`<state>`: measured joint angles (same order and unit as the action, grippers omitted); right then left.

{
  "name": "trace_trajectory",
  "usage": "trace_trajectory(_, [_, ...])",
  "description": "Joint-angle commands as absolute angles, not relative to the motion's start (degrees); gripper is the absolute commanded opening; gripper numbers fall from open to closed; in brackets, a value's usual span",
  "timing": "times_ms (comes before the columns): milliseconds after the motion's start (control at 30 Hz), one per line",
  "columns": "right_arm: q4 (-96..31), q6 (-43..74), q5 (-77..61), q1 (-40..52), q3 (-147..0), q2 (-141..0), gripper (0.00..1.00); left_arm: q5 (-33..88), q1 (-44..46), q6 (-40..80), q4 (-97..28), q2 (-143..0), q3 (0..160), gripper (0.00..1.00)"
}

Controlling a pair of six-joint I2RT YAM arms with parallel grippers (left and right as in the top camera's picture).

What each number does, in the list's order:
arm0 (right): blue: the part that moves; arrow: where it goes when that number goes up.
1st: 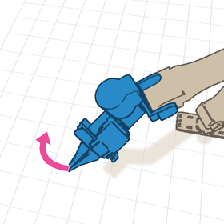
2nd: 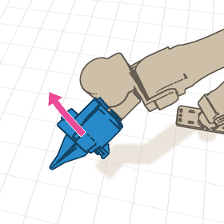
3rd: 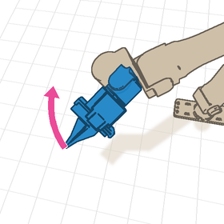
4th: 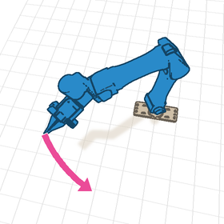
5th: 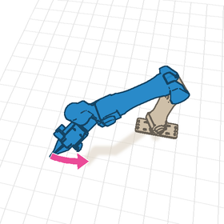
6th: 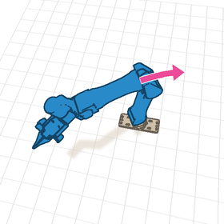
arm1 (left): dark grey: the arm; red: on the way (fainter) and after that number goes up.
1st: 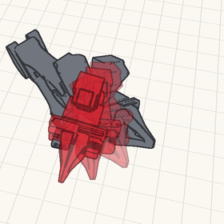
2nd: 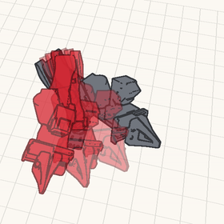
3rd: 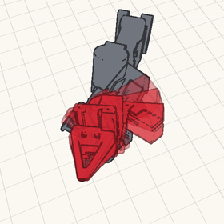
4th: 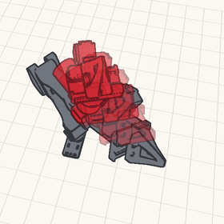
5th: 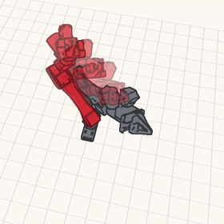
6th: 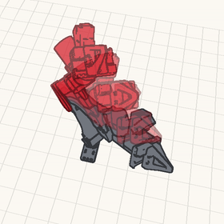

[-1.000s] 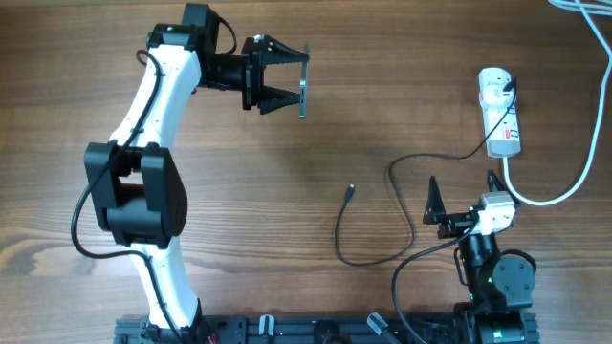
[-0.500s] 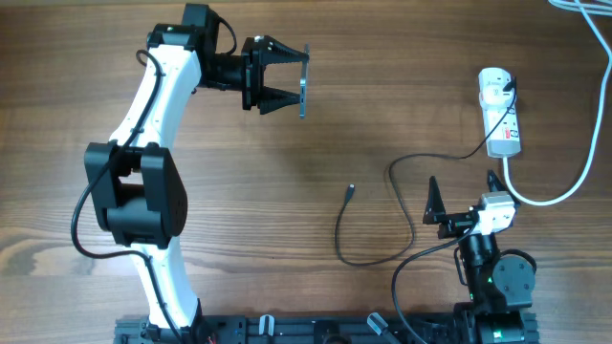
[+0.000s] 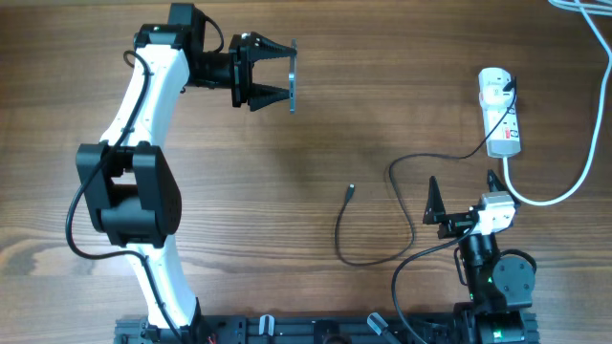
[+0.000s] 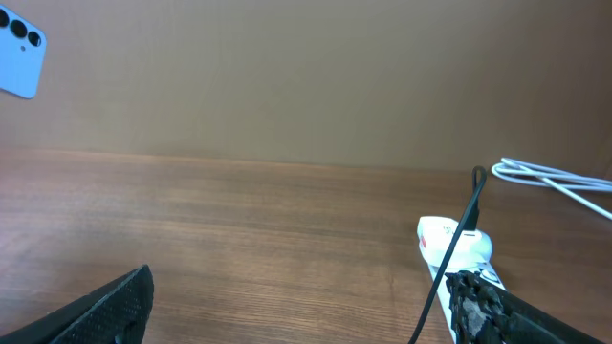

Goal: Plug charger to phone and switch on socket

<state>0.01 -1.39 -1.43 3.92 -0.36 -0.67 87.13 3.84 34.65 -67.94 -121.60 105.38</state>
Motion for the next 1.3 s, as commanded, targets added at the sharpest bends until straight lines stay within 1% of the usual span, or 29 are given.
trace_trajectory(0, [0.2,-1.5,-1.4,3.6,-0.3,-0.4,1.00,90.3,3.7,35.0,-68.0,-120.1,106.5,0.69])
trace_trajectory(400, [0.2,-1.5,-1.3,3.6,-0.3,-0.4,1.00,90.3,3.7,35.0,-68.0,-120.1,106.5,0.69])
trace_trajectory(467, [0.7,1.7,-4.3,3.7,-0.3,-0.4,1.00,90.3,3.7,35.0,-68.0,-120.1,106.5,0.69])
trace_trajectory(500, [0.5,5.7,-7.8,3.7,-0.3,-0.4,1.00,90.3,3.7,35.0,-68.0,-120.1,106.5,0.69])
trace_trajectory(567, [1.3,20.3,-14.7,3.7,-0.3,-0.4,1.00,90.3,3.7,35.0,-68.0,-120.1,106.5,0.69])
trace_trajectory(633, [1.4,44.4,-16.8,3.7,-0.3,-0.4,1.00,90.3,3.7,35.0,-68.0,-120.1,106.5,0.69])
trace_trajectory(667, [1.4,53.6,-16.9,3.7,-0.3,-0.4,1.00,90.3,3.7,35.1,-68.0,-120.1,106.5,0.69])
trace_trajectory(700, [1.4,68.4,-17.1,3.7,-0.3,-0.4,1.00,90.3,3.7,35.5,-68.1,-120.1,106.5,0.69])
trace_trajectory(767, [1.4,83.2,-17.1,3.7,-0.3,-0.4,1.00,90.3,3.7,36.5,-70.4,-120.1,106.5,0.69])
trace_trajectory(800, [1.5,83.2,-18.1,3.7,-0.3,-0.4,1.00,90.3,3.7,36.5,-71.3,-120.1,106.5,0.69])
trace_trajectory(833, [1.5,80.3,-19.2,3.7,-0.3,-0.4,1.00,90.3,3.7,36.5,-71.7,-120.1,106.5,0.69])
trace_trajectory(900, [1.6,70.9,-22.5,3.7,-0.3,-0.4,1.00,90.3,3.7,36.6,-72.2,-120.1,106.5,0.70])
trace_trajectory(1000, [1.6,57.2,-24.4,3.7,-0.3,-1.4,1.00,90.3,3.7,36.9,-76.2,-120.1,106.5,0.72])
trace_trajectory(1033, [1.6,55.0,-24.3,3.7,-0.3,-2.8,1.00,90.3,3.7,36.9,-77.0,-120.1,106.5,0.72])
trace_trajectory(1167, [1.7,53.8,-25.8,3.7,-0.3,-10.6,1.00,90.4,3.7,36.9,-77.3,-120.1,106.5,0.71])
trace_trajectory(1233, [1.9,49.5,-29.2,3.7,-0.4,-15.8,1.00,90.4,3.7,36.9,-77.3,-120.1,106.5,0.71])
trace_trajectory(1267, [1.9,49.5,-31.5,3.7,-1.1,-18.5,0.99,90.4,3.7,36.9,-77.3,-120.1,106.5,0.71])
